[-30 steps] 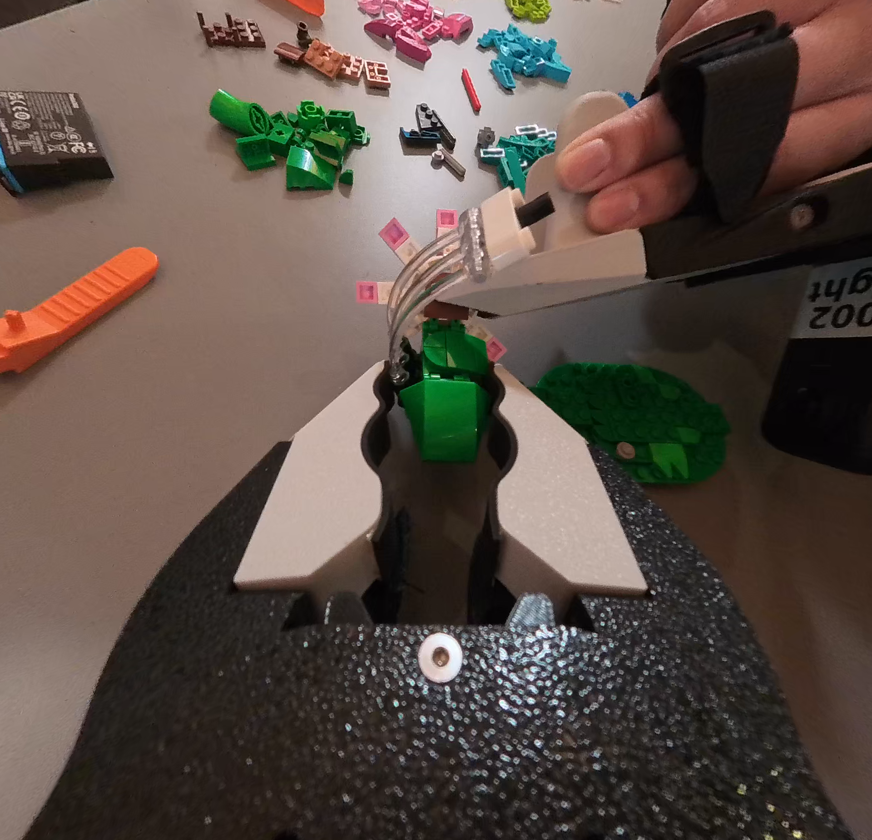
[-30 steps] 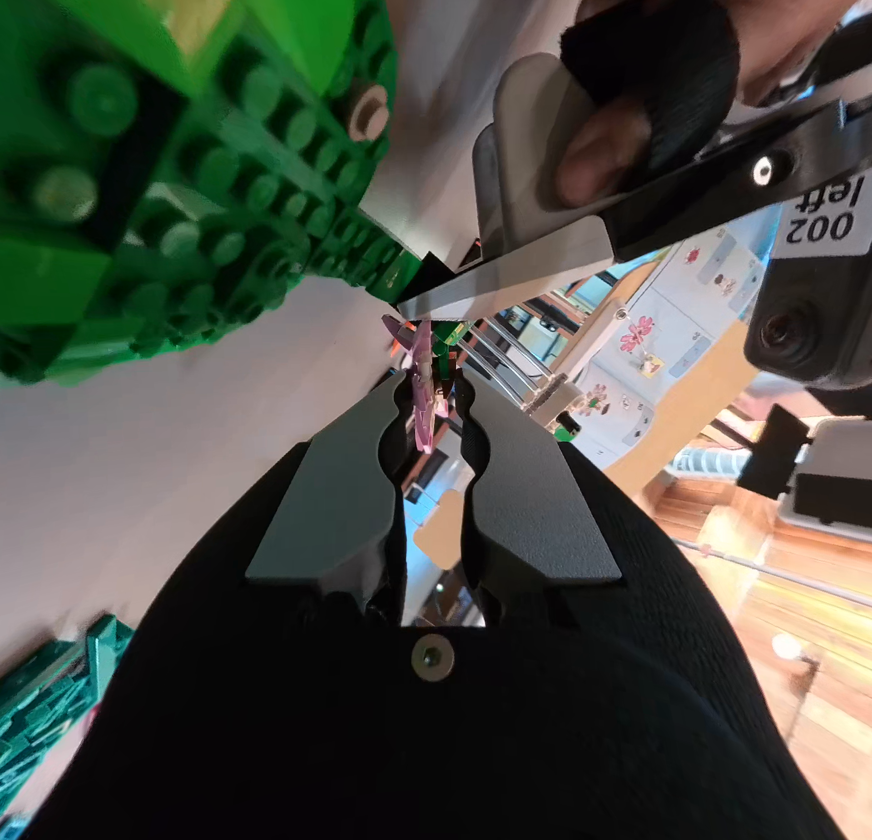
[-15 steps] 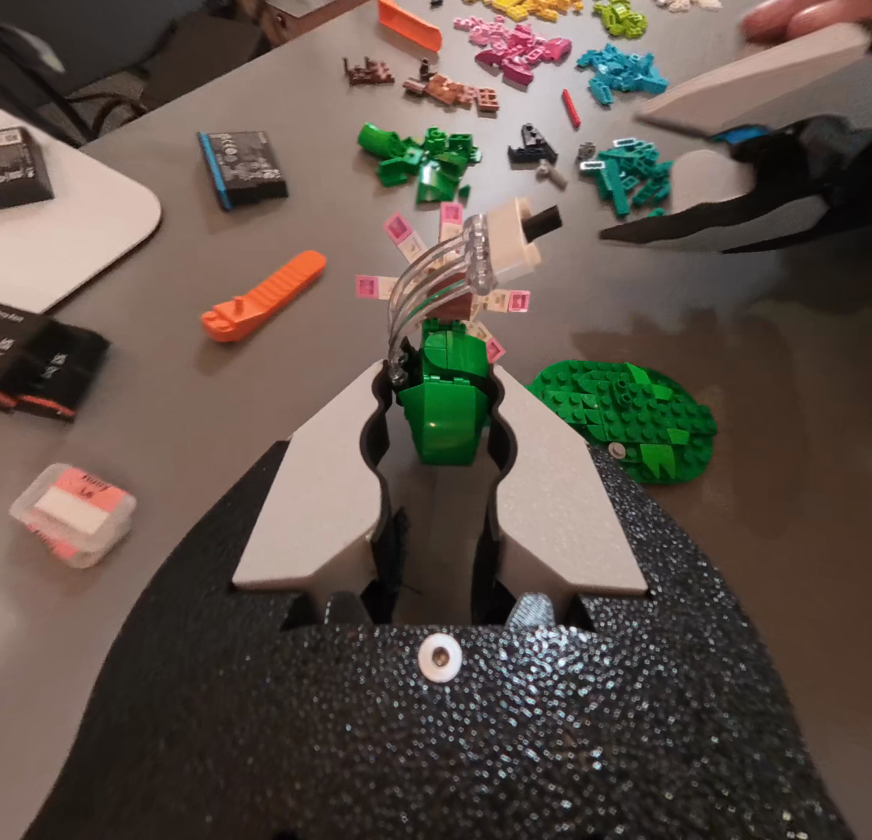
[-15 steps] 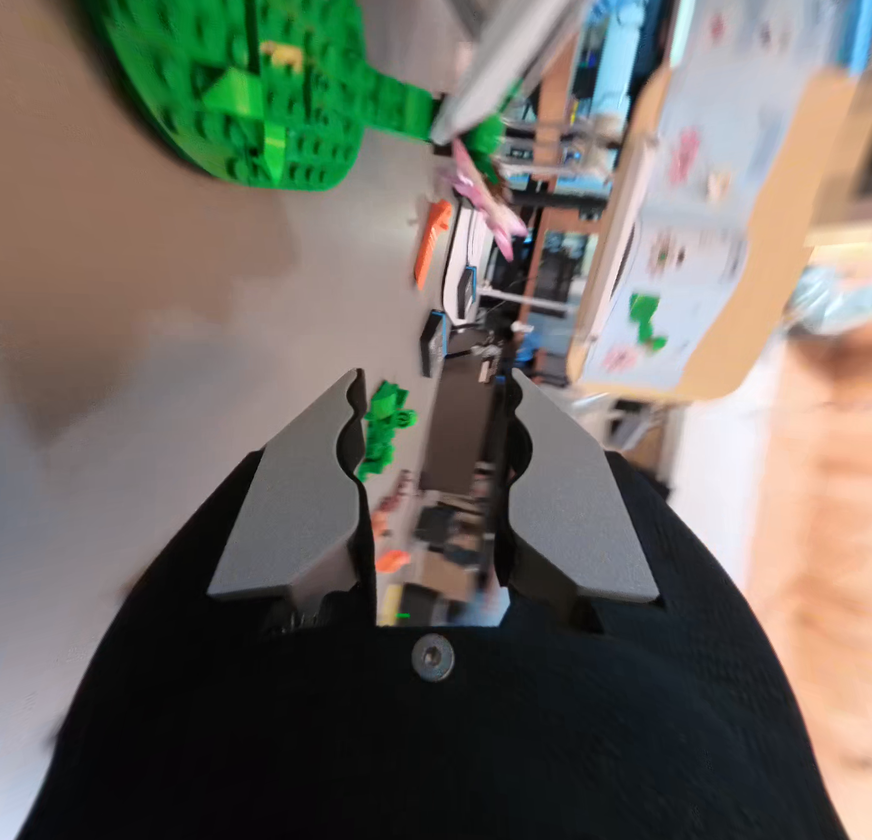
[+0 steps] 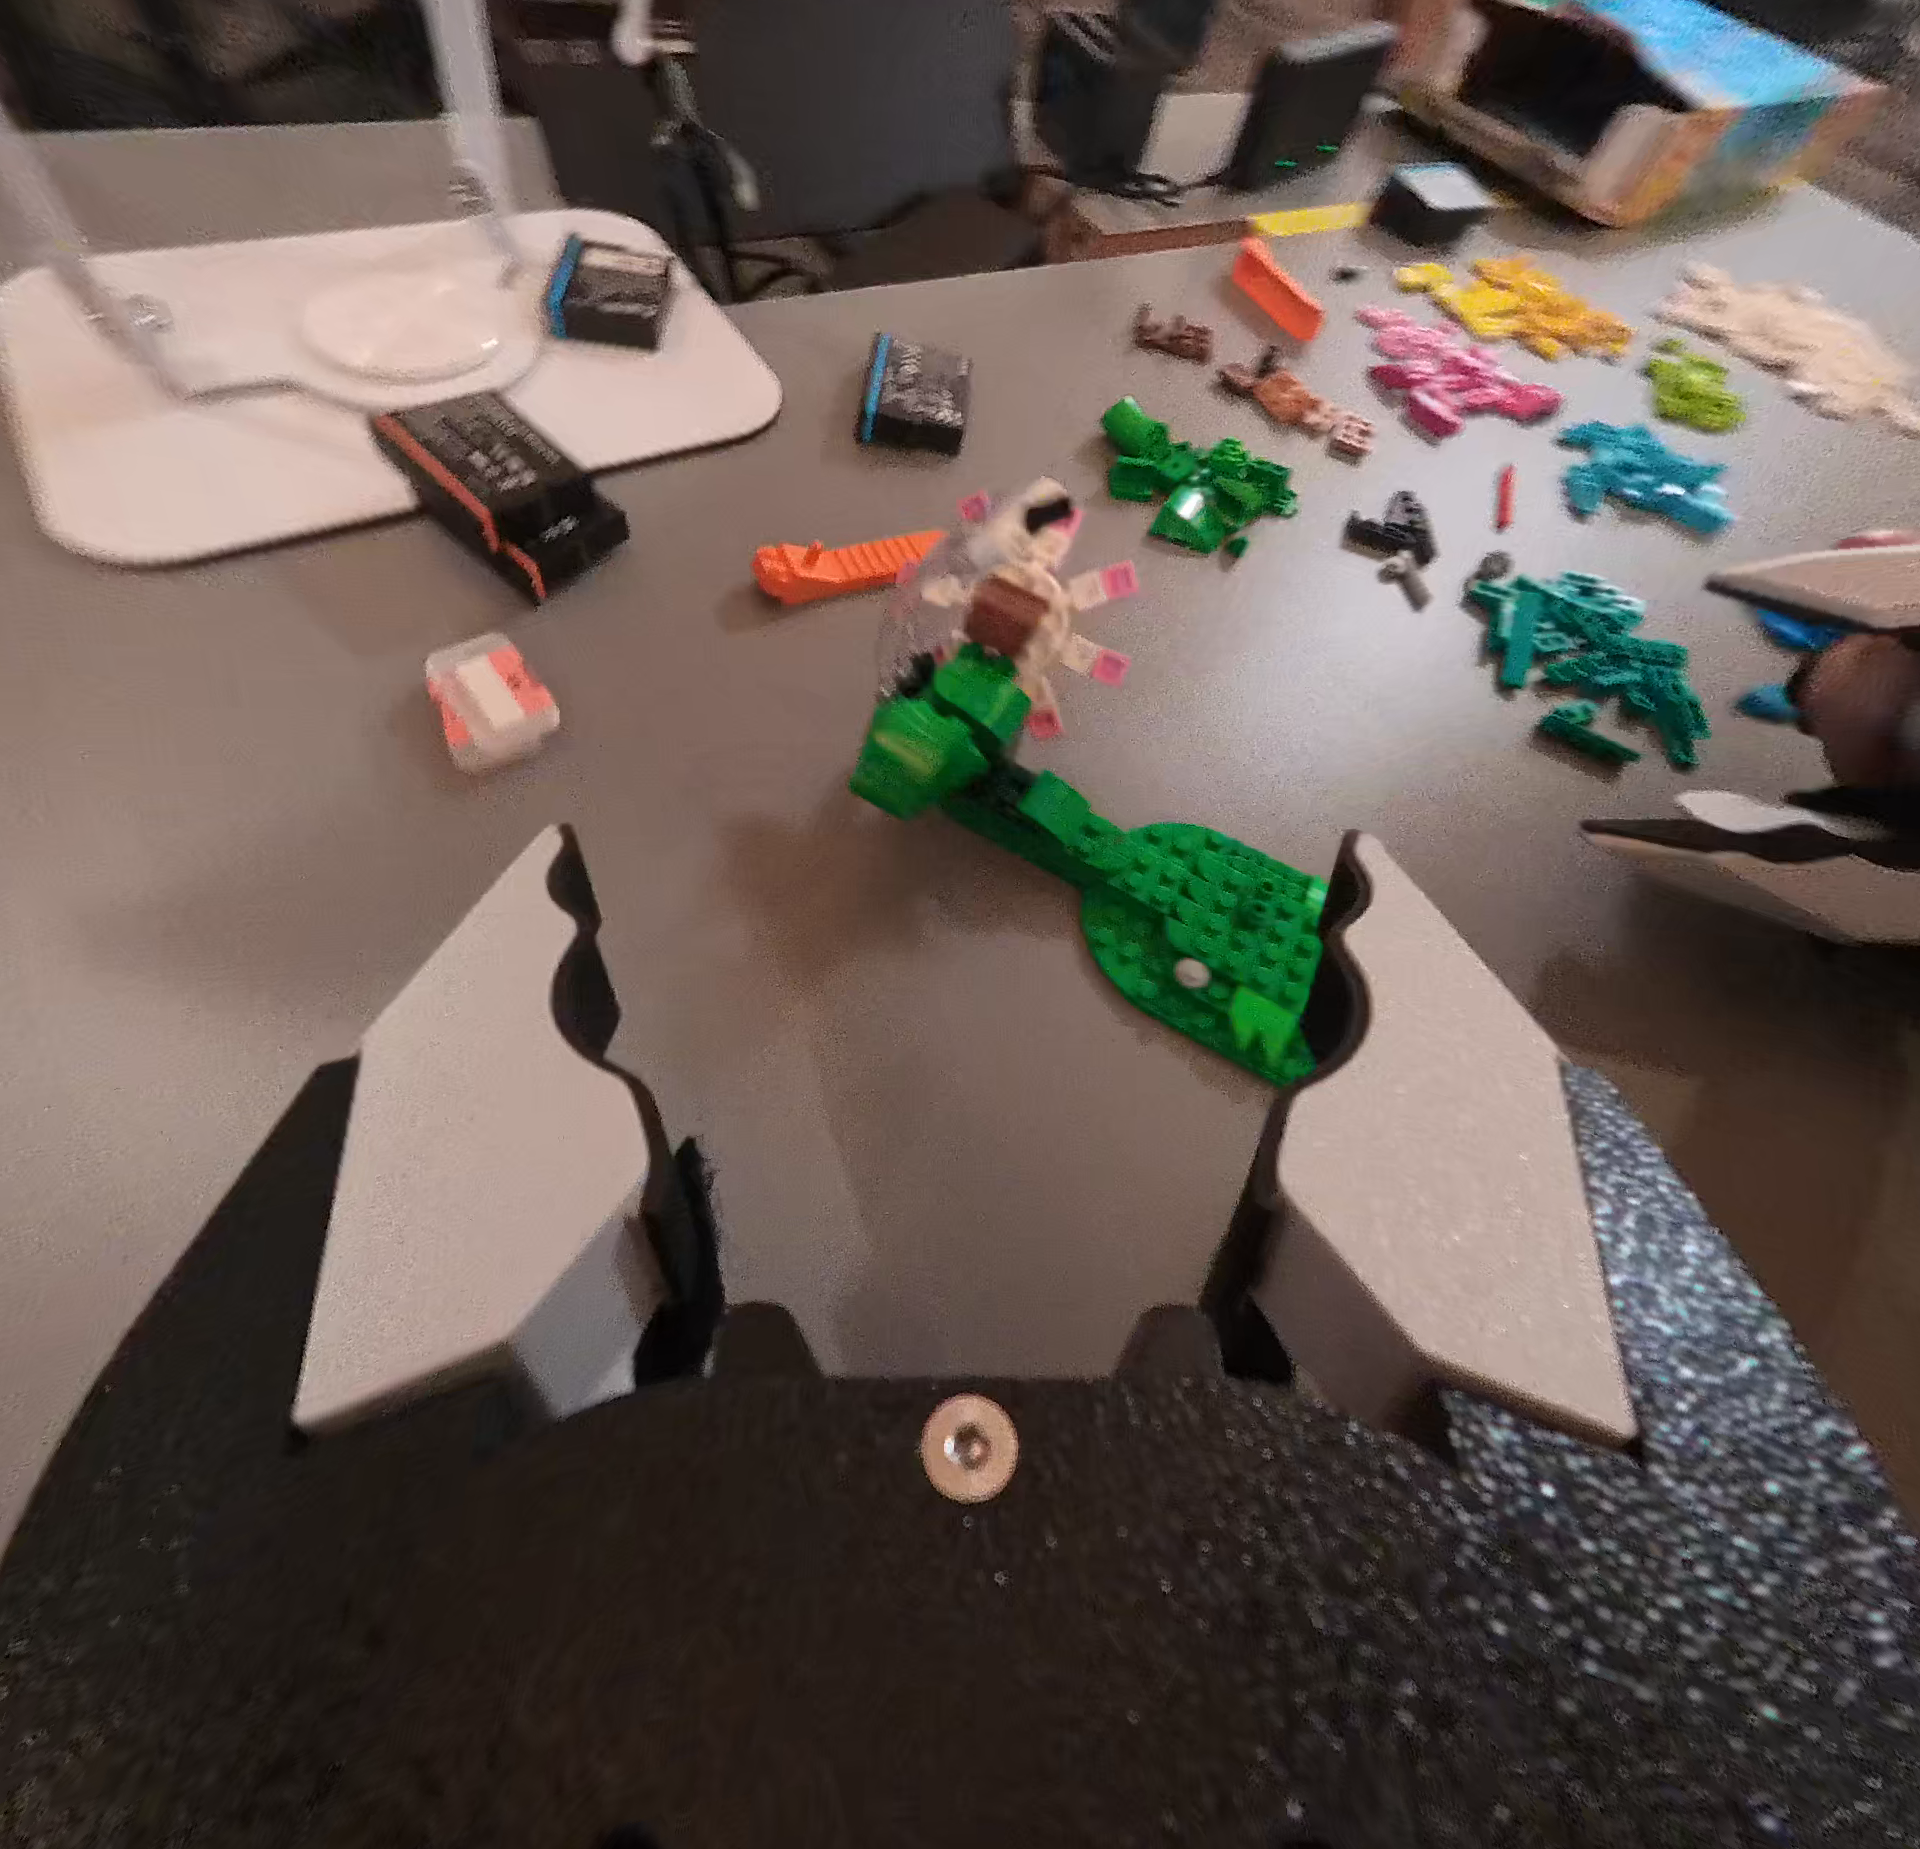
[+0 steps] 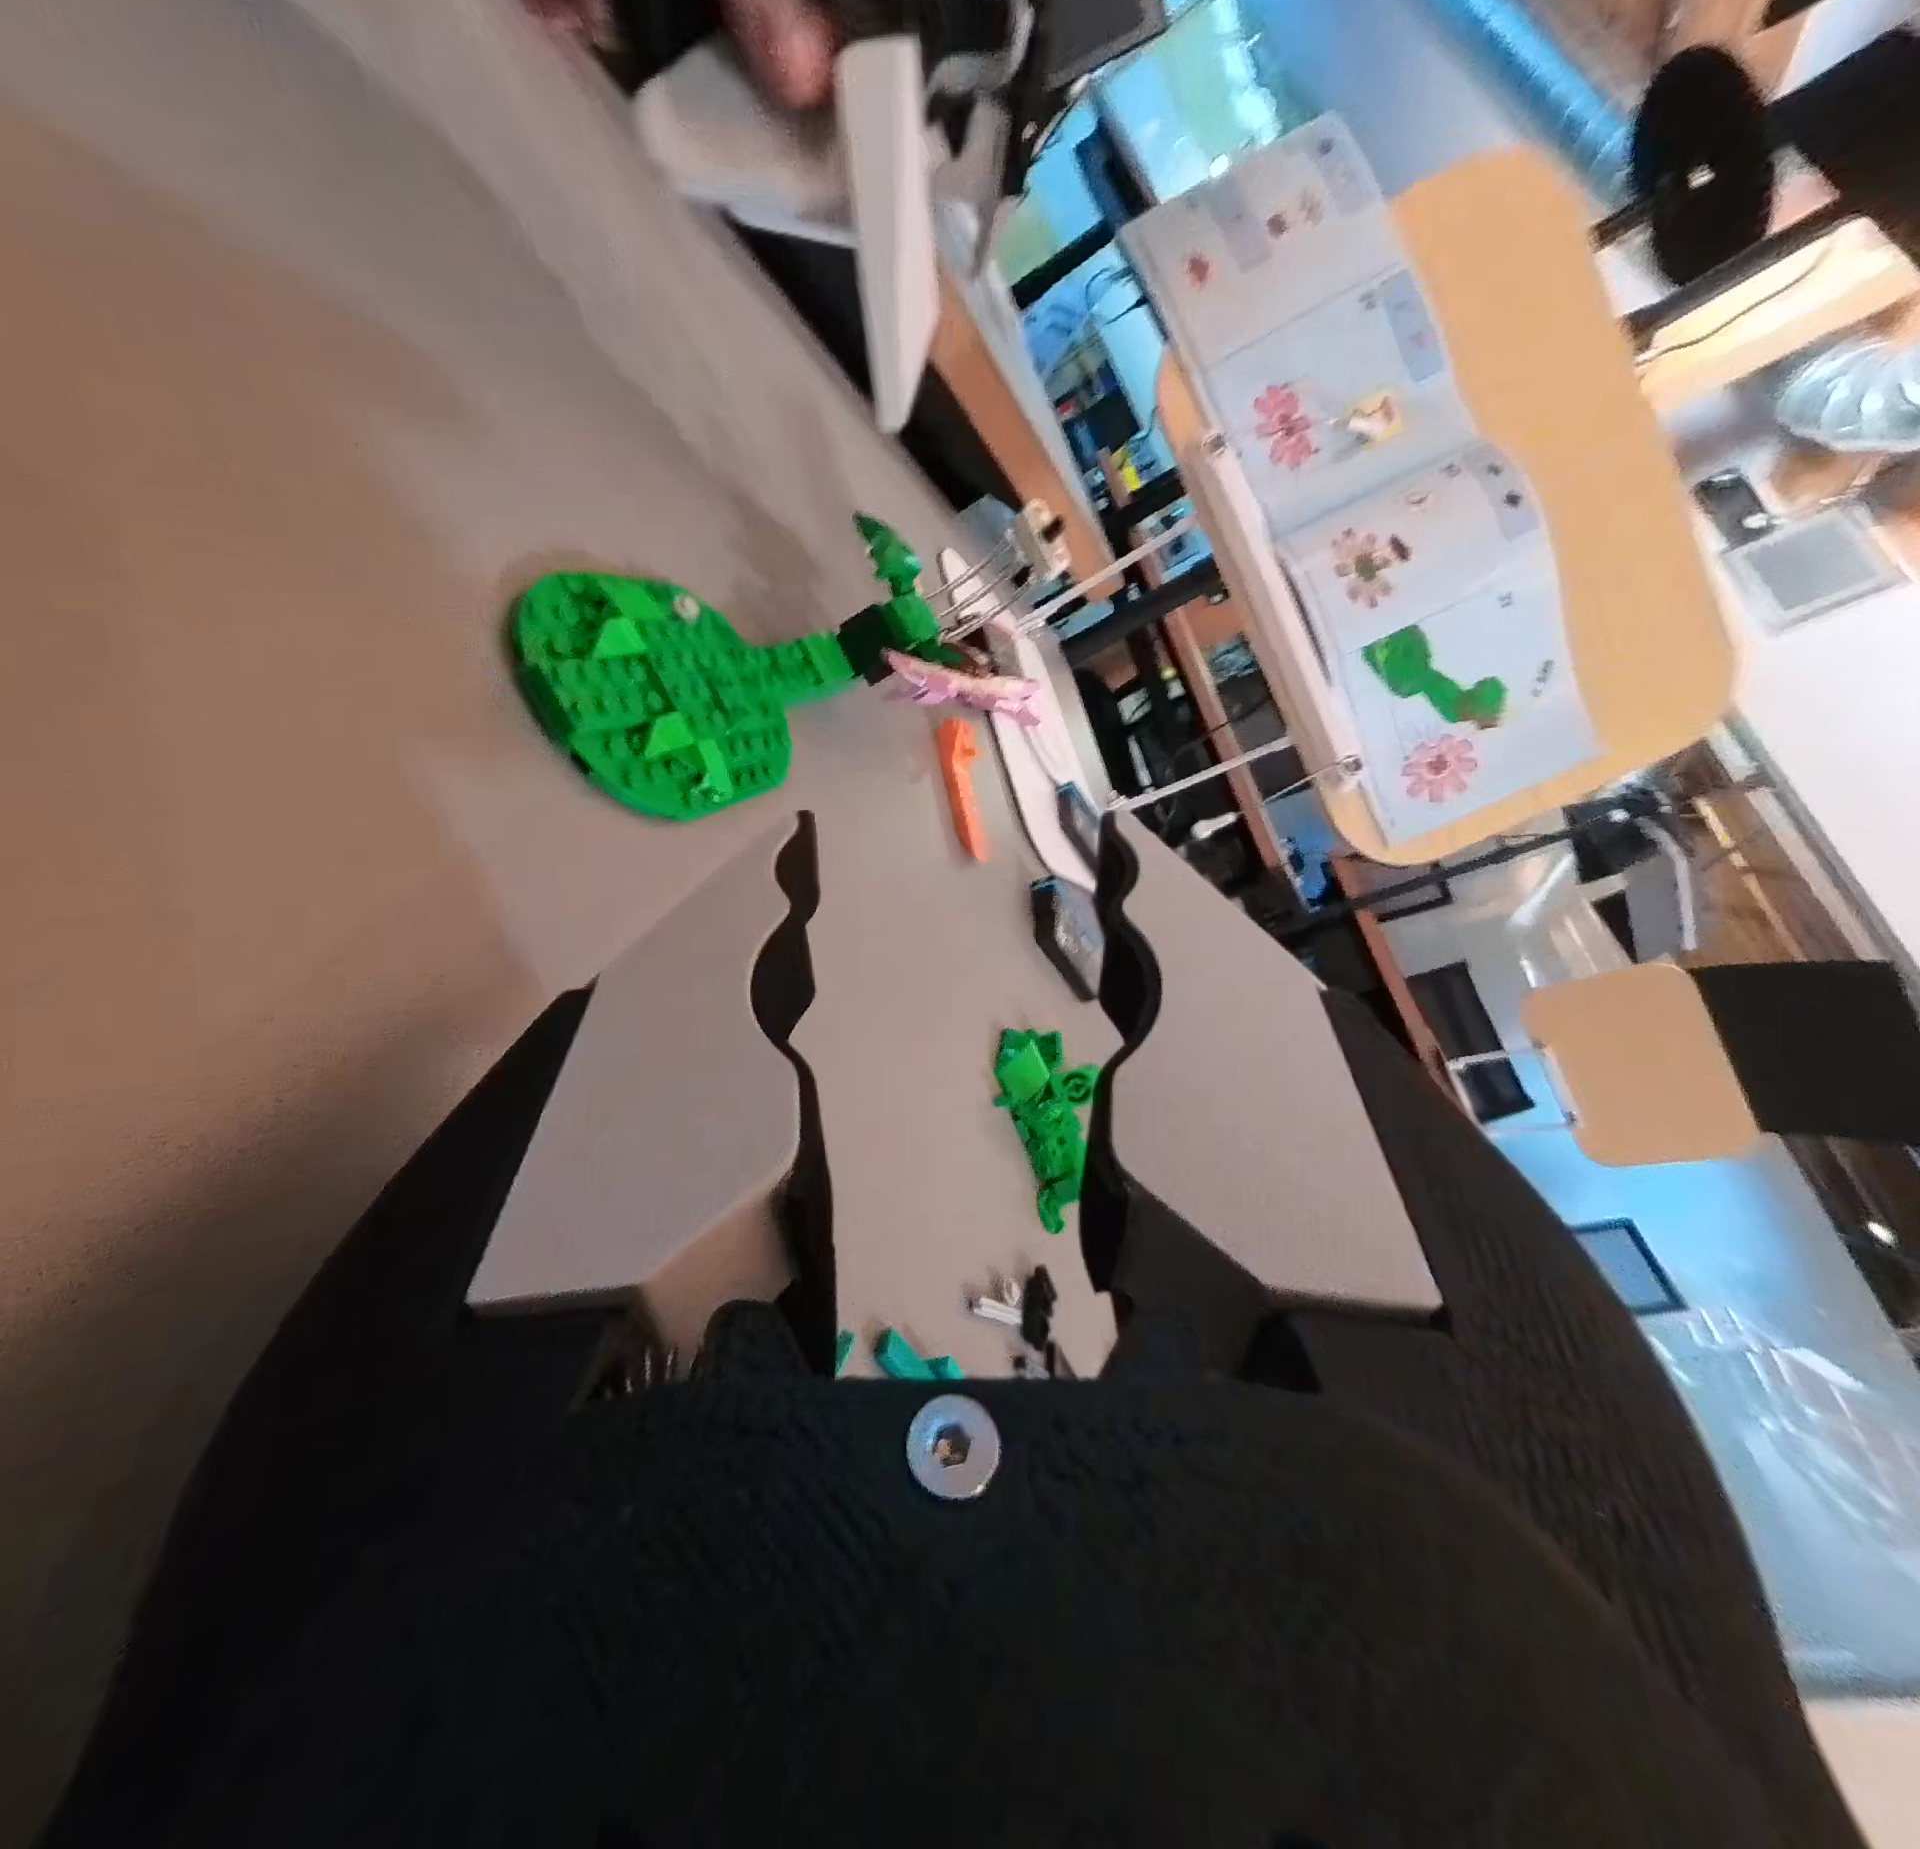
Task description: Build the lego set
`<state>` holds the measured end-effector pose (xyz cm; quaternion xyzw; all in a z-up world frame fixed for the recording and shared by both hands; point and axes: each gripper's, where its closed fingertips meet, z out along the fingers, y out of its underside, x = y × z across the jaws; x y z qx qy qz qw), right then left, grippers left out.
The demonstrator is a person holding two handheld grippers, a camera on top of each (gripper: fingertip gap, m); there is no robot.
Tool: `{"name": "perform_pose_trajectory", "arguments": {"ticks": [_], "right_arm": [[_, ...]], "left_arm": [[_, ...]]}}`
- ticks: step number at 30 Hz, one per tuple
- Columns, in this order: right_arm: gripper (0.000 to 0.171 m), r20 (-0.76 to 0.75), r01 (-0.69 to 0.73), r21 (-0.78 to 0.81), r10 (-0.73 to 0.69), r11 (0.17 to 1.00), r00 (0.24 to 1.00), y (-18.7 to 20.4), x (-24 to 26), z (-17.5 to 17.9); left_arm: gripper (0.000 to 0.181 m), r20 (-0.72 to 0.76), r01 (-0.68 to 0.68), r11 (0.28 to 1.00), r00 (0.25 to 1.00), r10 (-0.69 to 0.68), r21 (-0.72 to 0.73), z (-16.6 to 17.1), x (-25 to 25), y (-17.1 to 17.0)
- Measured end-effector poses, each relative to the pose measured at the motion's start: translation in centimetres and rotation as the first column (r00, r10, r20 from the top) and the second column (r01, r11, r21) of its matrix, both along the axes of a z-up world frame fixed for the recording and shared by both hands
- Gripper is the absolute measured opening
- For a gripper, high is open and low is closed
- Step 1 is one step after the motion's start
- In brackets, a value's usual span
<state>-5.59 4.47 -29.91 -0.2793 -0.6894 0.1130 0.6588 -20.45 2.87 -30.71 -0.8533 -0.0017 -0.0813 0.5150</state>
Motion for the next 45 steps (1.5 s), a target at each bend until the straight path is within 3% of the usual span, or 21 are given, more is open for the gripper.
{"name": "perform_pose_trajectory", "arguments": {"ticks": [1, 5, 9, 14, 22, 25, 29, 33, 37, 42, 45], "right_arm": [[0.052, -0.031, -0.009, 0.003, 0.009, 1.000, 0.999, -0.3, 0.0, 0.5], [0.050, -0.082, -0.021, -0.023, 0.019, 1.000, 0.996, -0.2, 0.2, 1.3], [0.050, -0.112, -0.030, -0.116, 0.017, 0.993, 0.994, 0.5, 0.7, 1.8], [0.049, -0.139, -0.040, -0.174, 0.016, 0.984, 0.990, 1.0, 1.1, 2.2], [0.044, -0.135, -0.045, -0.230, 0.014, 0.972, 0.991, 1.3, 1.0, 2.1], [0.044, -0.136, -0.054, -0.243, 0.021, 0.969, 0.991, 1.2, 0.9, 2.1], [0.042, -0.123, -0.071, -0.244, 0.042, 0.967, 0.992, 0.9, 0.8, 1.8], [0.040, -0.106, -0.095, -0.250, 0.071, 0.964, 0.992, 0.5, 0.7, 1.3], [0.038, -0.106, -0.106, -0.263, 0.081, 0.959, 0.991, 0.5, 0.6, 1.3], [0.036, -0.103, -0.116, -0.285, 0.090, 0.952, 0.991, 0.5, 0.6, 1.1], [0.036, -0.103, -0.115, -0.299, 0.087, 0.947, 0.991, 0.7, 0.5, 1.1]], "left_arm": [[0.136, -0.016, -0.056, 0.998, 0.998, 0.056, 0.007, -0.1, 1.5, -0.6], [0.140, -0.210, -0.141, 0.988, 0.970, 0.124, -0.066, -2.5, 7.5, -0.9], [0.140, -0.326, -0.173, 0.977, 0.937, 0.124, -0.127, -4.4, 8.9, 0.5], [0.131, -0.423, -0.295, 0.943, 0.882, 0.207, -0.155, -5.2, 6.4, 0.1], [0.118, -0.462, -0.498, 0.857, 0.796, 0.391, -0.132, -4.3, -1.1, -5.9], [0.110, -0.322, -0.399, 0.916, 0.874, 0.363, -0.052, -3.1, -0.1, -4.7], [0.104, -0.354, -0.223, 0.967, 0.920, 0.168, -0.121, -4.3, 0.6, -2.3], [0.101, -0.337, -0.051, 0.983, 0.941, -0.012, -0.176, -5.0, 0.8, 0.4], [0.088, -0.206, 0.097, 0.979, 0.969, -0.135, -0.181, -4.4, 1.8, 3.0], [0.087, -0.150, 0.179, 0.970, 0.967, -0.205, -0.166, -3.7, 2.8, 4.8], [0.083, -0.278, 0.151, 0.985, 0.946, -0.169, -0.084, -2.2, 3.1, 5.1]]}}
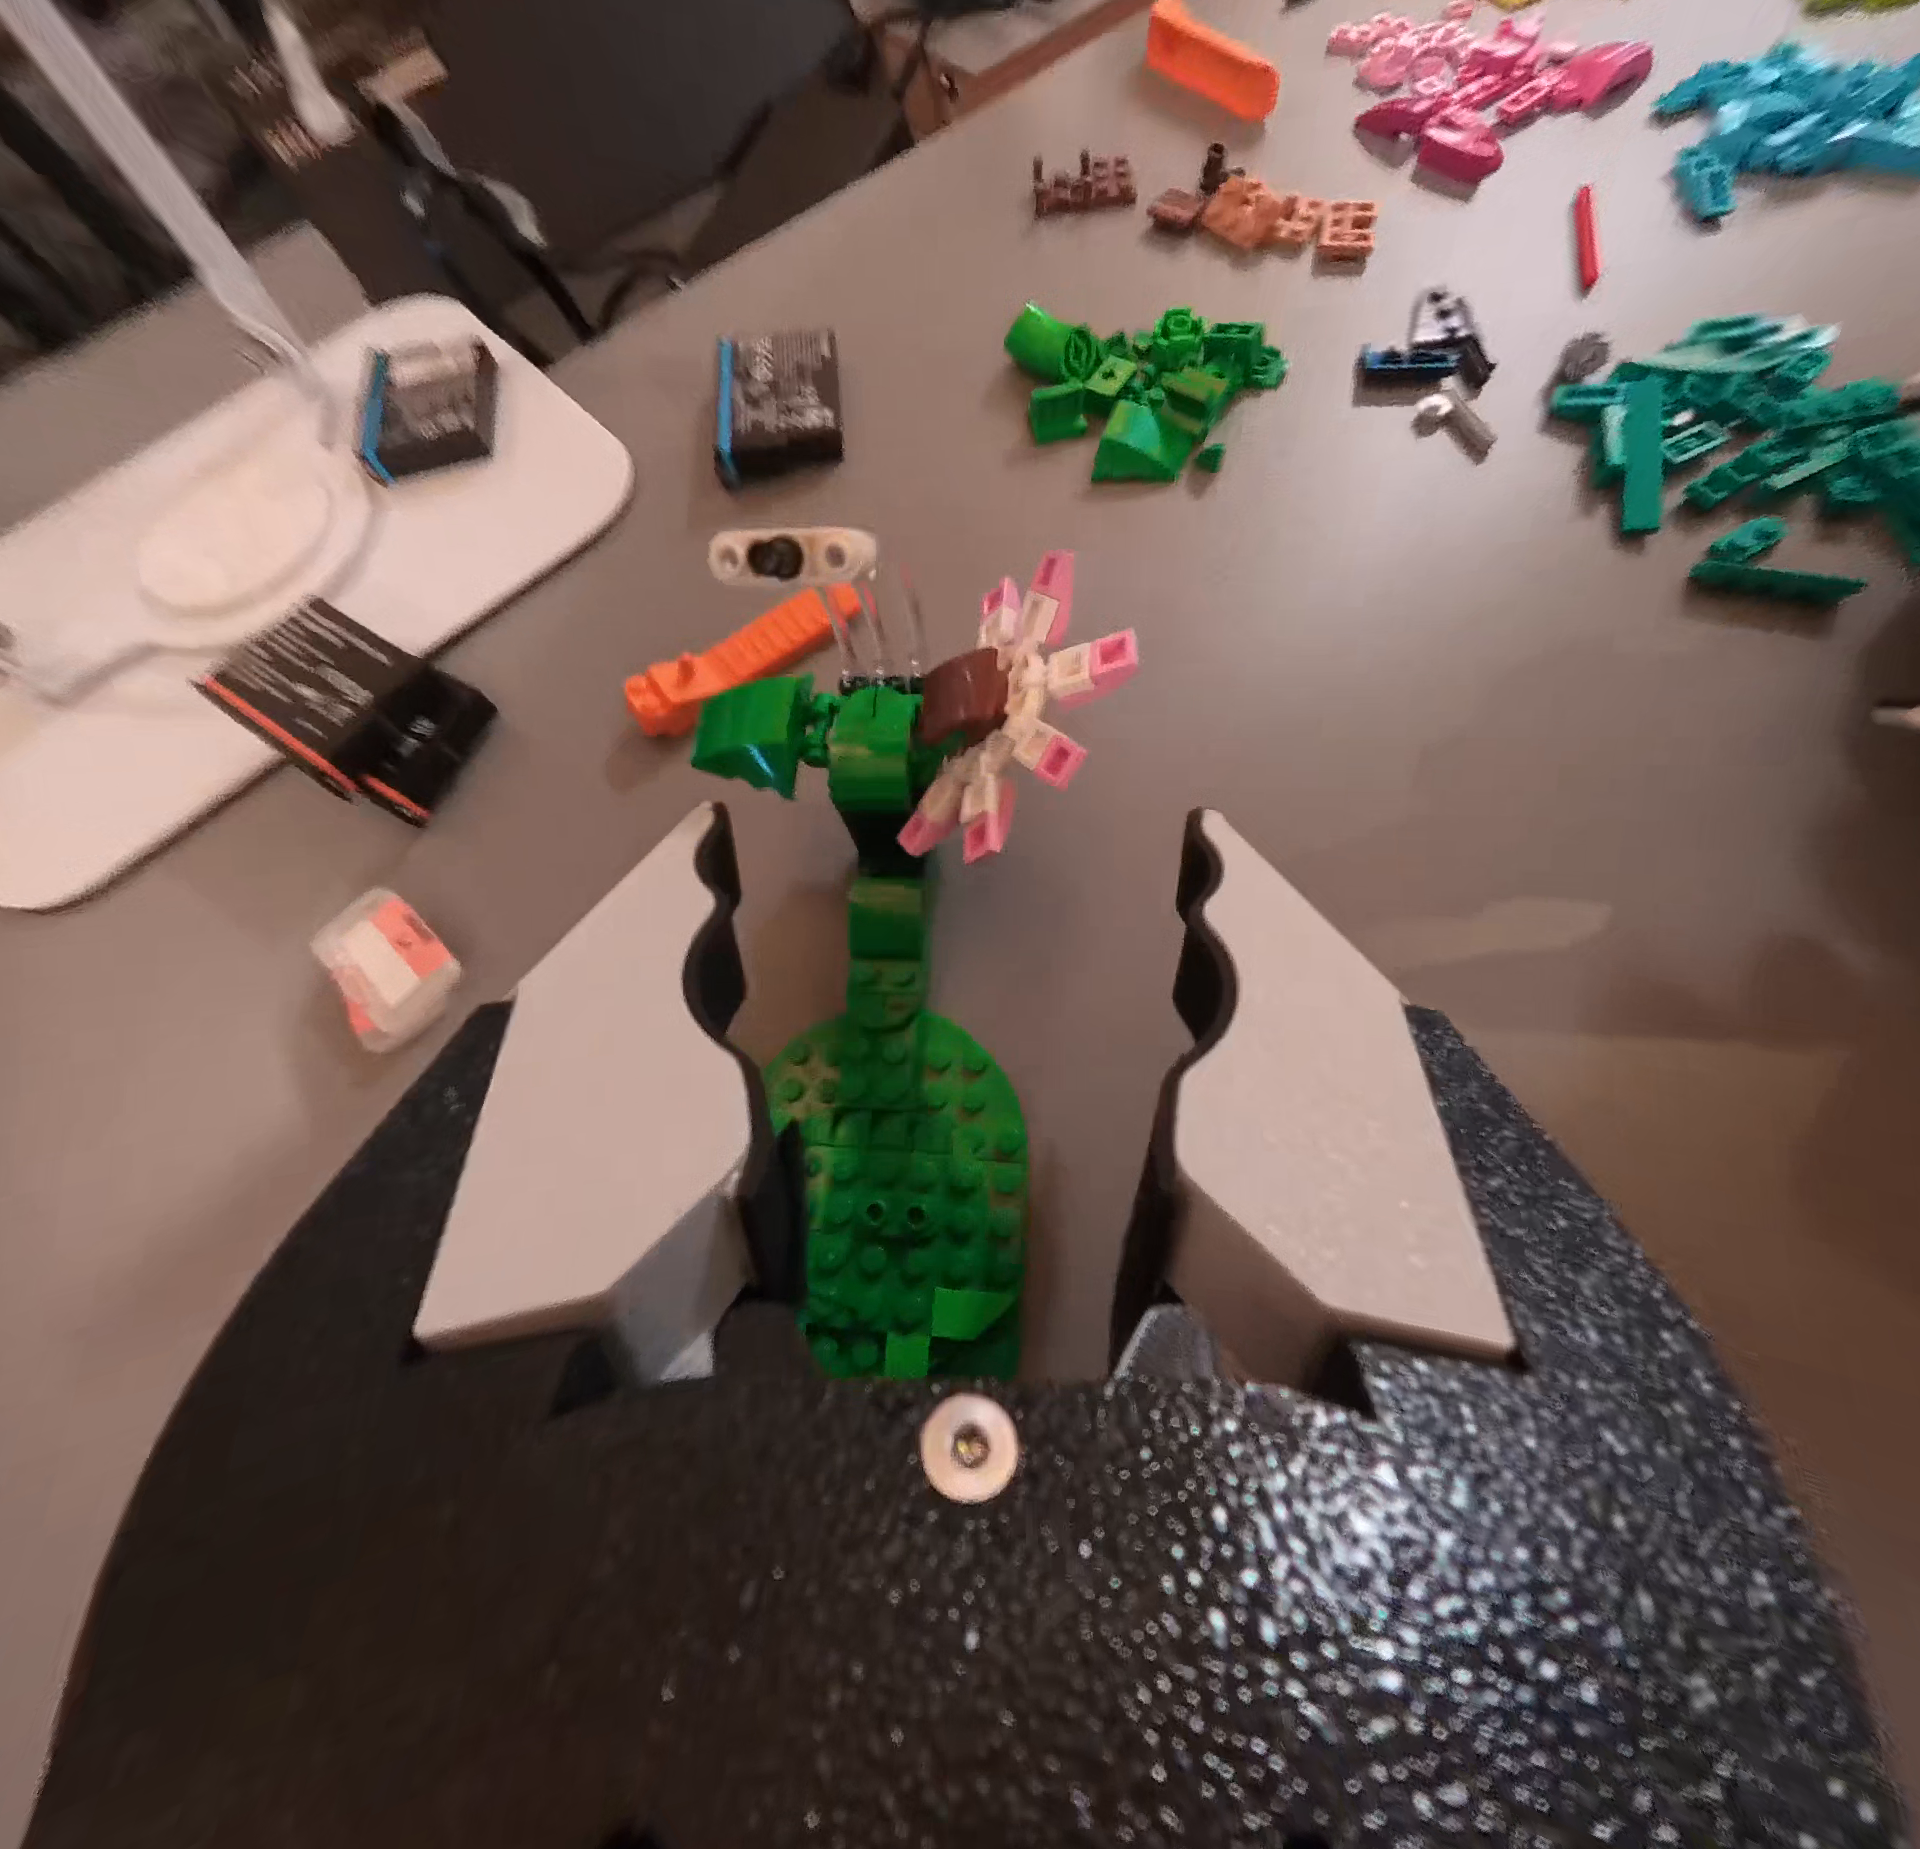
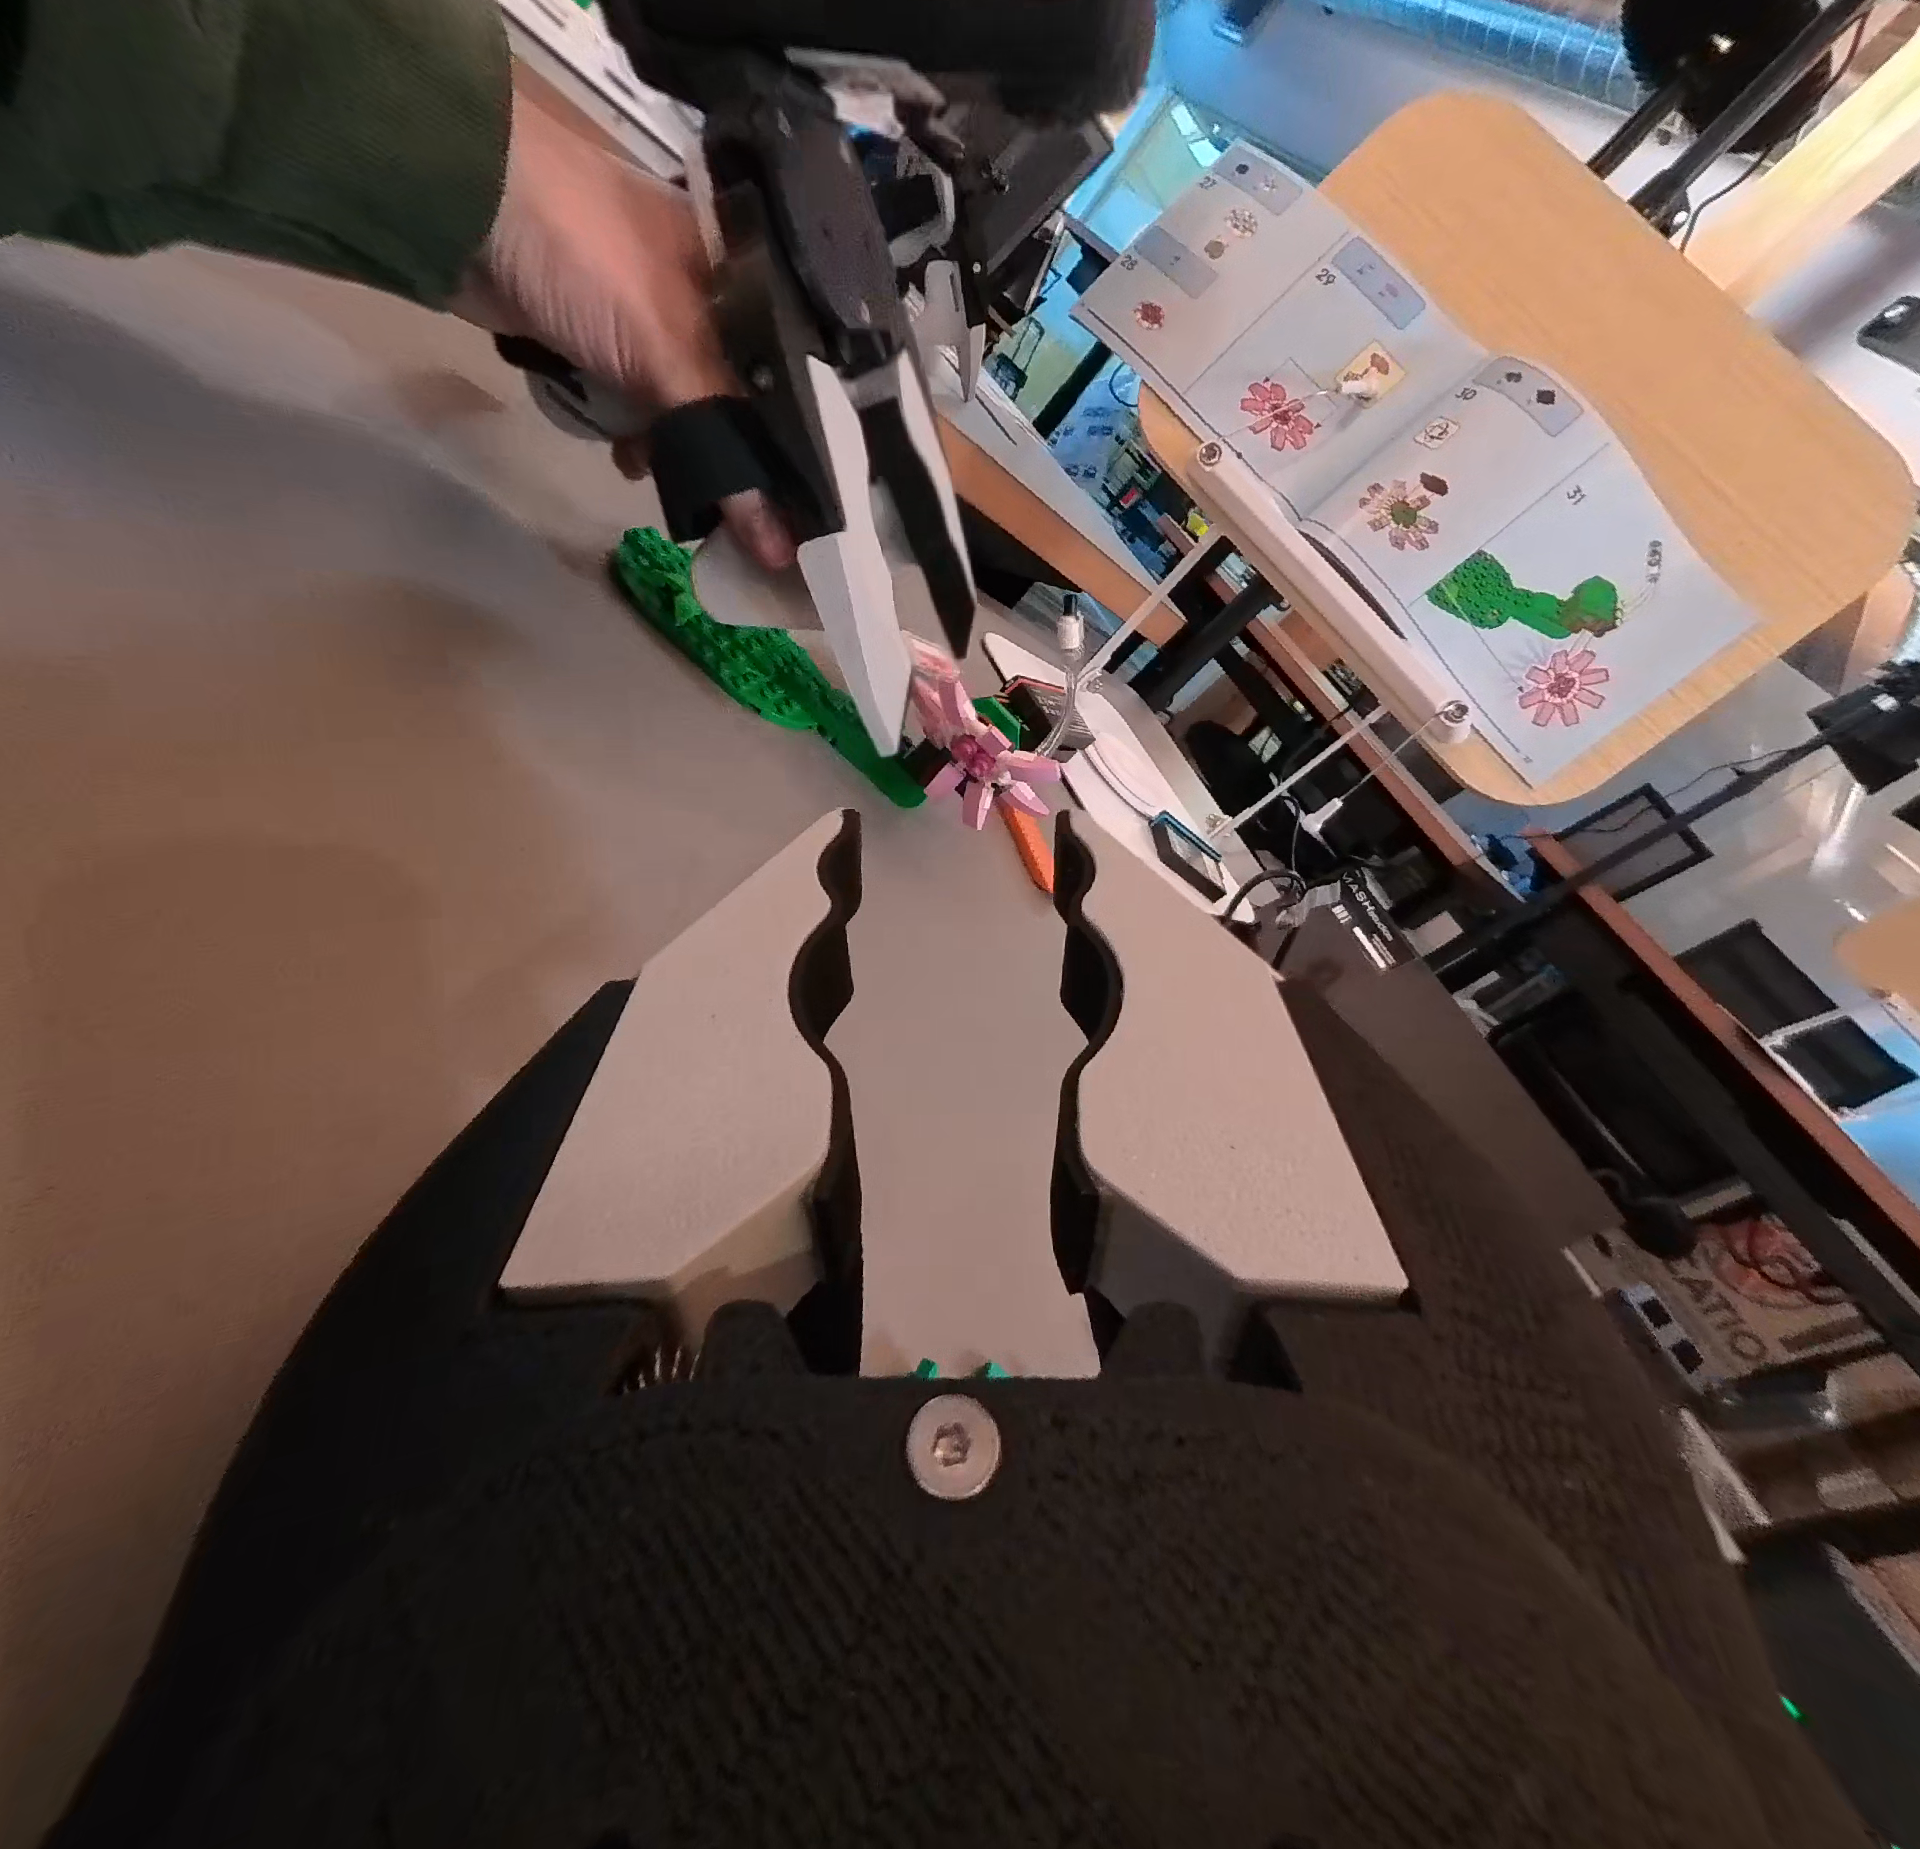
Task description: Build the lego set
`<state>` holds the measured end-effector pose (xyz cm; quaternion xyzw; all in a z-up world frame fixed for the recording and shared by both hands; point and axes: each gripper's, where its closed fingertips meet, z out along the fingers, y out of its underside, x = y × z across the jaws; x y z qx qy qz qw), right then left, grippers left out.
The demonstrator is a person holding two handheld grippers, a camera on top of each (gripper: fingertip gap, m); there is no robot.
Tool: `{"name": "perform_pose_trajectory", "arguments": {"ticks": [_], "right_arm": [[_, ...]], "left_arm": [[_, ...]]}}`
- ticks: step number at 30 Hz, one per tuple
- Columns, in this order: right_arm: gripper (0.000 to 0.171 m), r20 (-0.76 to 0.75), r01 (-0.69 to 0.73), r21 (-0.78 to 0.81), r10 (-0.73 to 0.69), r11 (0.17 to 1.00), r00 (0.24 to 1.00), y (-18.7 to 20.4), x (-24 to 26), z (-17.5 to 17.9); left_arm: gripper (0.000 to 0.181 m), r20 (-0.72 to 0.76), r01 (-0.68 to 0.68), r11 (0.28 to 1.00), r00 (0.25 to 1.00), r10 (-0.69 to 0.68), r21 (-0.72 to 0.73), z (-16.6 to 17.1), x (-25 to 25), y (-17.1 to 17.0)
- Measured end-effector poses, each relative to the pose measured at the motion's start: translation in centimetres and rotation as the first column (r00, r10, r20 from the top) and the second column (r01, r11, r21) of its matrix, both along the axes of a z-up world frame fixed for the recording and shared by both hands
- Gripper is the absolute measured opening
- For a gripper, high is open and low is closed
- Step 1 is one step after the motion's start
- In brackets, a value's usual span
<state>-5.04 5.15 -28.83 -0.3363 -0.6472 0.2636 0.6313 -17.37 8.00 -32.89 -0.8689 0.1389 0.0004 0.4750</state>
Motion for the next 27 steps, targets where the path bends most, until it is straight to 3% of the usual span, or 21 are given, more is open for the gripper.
{"name": "perform_pose_trajectory", "arguments": {"ticks": [5, 10, 16, 21, 27], "right_arm": [[0.035, 0.014, -0.008, -0.018, 0.008, 1.000, 1.000, 0.0, -0.2, -0.3], [0.034, 0.028, -0.015, -0.007, 0.016, 1.000, 0.999, -0.2, -0.2, -0.6], [0.033, 0.036, -0.018, -0.008, 0.018, 1.000, 0.999, -0.2, -0.3, -0.8], [0.032, 0.044, -0.023, -0.010, 0.023, 1.000, 0.999, -0.3, -0.3, -0.9], [0.032, 0.054, -0.026, -0.010, 0.027, 1.000, 0.998, -0.3, -0.4, -1.1]], "left_arm": [[0.073, -0.282, -0.018, 0.978, 0.956, 0.078, 0.209, 2.4, 1.1, -0.5], [0.048, -0.553, 0.085, 0.978, 0.832, 0.036, 0.191, 2.0, 2.3, 0.3], [0.036, -0.476, 0.069, 0.989, 0.879, 0.000, 0.128, 0.8, 1.9, 1.7], [0.017, -0.380, 0.065, 0.984, 0.925, 0.004, 0.168, 1.1, 2.2, 2.3], [0.010, -0.269, 0.022, 0.986, 0.963, 0.024, 0.166, 1.2, 1.7, 2.5]]}}
